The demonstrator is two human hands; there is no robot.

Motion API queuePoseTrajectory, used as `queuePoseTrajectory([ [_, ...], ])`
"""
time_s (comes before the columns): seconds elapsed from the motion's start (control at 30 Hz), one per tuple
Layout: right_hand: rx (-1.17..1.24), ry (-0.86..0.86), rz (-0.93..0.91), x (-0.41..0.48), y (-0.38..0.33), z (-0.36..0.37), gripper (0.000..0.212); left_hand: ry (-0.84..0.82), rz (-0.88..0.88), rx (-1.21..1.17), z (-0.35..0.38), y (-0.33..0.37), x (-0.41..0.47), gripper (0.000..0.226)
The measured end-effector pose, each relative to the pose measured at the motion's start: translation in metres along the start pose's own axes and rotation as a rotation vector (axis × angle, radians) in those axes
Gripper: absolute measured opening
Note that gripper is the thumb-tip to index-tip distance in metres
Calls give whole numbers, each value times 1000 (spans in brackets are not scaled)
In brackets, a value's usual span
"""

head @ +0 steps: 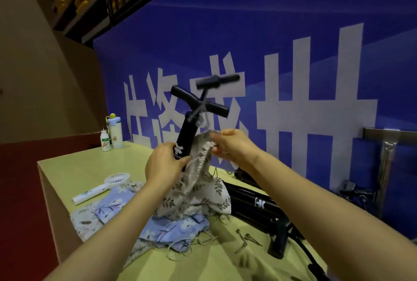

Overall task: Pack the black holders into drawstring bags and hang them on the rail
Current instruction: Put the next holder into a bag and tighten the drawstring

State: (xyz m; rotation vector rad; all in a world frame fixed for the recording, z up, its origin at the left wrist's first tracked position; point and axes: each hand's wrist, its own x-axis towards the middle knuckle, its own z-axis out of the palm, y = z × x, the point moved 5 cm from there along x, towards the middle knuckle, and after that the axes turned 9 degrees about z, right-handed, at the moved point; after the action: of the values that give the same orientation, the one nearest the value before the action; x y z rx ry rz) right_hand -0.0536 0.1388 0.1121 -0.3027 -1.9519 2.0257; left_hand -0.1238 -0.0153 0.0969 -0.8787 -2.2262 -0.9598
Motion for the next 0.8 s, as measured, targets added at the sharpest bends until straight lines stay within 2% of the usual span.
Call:
queuePoseTrajectory([
  [0.1, 212, -40, 8, 4, 1, 15, 13, -44, 35, -42, 8, 4, 1, 24],
  [0.23, 176, 91, -30, 15, -3, 13, 30, -76, 79, -192, 2, 15, 8, 42],
  [0.4, 194, 127, -15, 20, -11, 22, 23, 31, 100, -295, -15, 40, 19, 51],
  [0.5, 209, 30, -117, 15, -34, 38, 19, 149, -15, -377, -35, 59, 34, 62],
  [0.57, 307, -29, -168, 8, -57, 43, 22, 290, -104, -446, -57, 64, 49, 64],
  [0.63, 404, -43, -194, 5, -73, 43, 28, 422, -121, -507, -72, 60, 58, 64],
  [0.8, 424, -27, -78, 5, -41, 33, 21, 391, -244, -551, -46, 28, 42, 58],
])
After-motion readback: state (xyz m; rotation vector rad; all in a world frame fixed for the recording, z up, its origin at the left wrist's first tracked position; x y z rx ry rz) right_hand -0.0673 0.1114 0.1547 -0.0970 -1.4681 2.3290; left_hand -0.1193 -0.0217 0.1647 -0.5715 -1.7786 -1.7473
